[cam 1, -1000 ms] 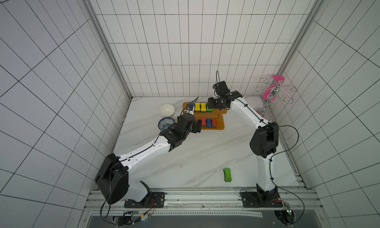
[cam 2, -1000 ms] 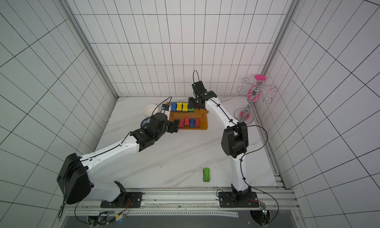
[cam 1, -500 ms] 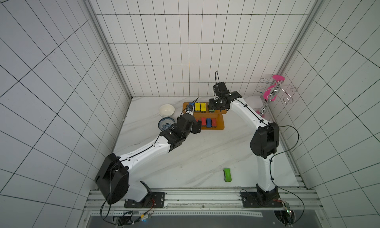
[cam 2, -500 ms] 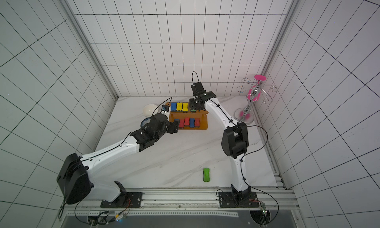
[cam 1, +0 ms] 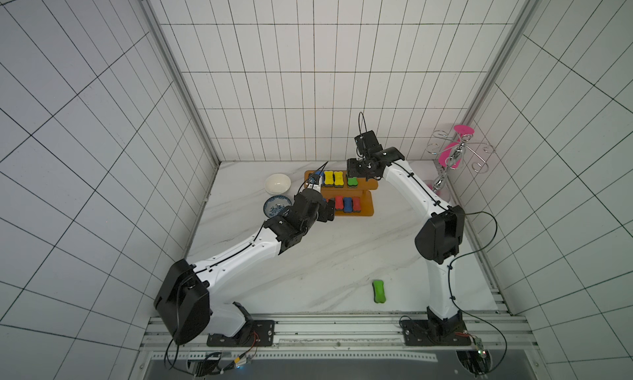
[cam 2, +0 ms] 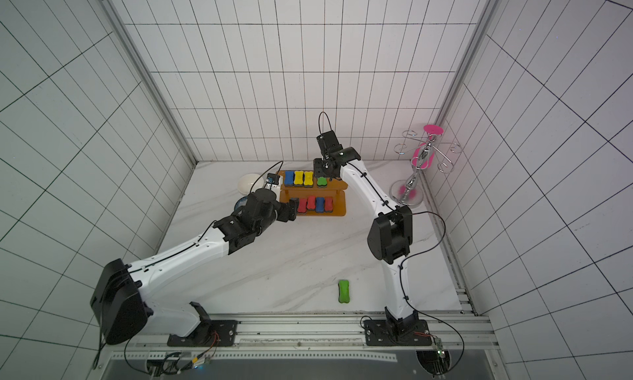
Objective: Remove the whiteboard erasers from the shelf
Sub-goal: Pick up the whiteboard eraser from the shelf.
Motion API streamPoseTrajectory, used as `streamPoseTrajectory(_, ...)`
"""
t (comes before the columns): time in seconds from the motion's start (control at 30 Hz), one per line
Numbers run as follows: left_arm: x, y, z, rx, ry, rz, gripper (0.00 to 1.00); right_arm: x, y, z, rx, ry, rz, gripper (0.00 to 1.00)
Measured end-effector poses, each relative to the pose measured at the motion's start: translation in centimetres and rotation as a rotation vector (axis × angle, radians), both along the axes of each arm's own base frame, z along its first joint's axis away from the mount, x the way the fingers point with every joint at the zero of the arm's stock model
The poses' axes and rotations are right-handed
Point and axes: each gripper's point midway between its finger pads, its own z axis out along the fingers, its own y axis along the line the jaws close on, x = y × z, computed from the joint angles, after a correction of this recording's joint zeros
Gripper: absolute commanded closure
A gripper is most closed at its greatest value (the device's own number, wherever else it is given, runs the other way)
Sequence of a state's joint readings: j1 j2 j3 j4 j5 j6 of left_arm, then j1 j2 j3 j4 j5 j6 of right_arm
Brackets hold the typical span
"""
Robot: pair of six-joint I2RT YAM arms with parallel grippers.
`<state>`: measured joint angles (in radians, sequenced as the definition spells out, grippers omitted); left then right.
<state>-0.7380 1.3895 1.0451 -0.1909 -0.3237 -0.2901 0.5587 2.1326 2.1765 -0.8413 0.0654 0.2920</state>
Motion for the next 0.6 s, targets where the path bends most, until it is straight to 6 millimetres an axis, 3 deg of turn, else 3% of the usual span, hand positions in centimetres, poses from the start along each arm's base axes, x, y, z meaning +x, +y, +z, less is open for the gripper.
streamPoseTrajectory(0.37,0.0,0.0,0.0,-0.005,0.003,0.003,0.09,-0.3,0.2,-3.4,-0.051,0.07,0.004,0.39)
streamPoseTrajectory(0.6,-0.1,0.0,-0.1,-0.003,0.005,0.003,0.08,-0.1,0.2,-4.4,-0.077,0.08,-0.007,0.56)
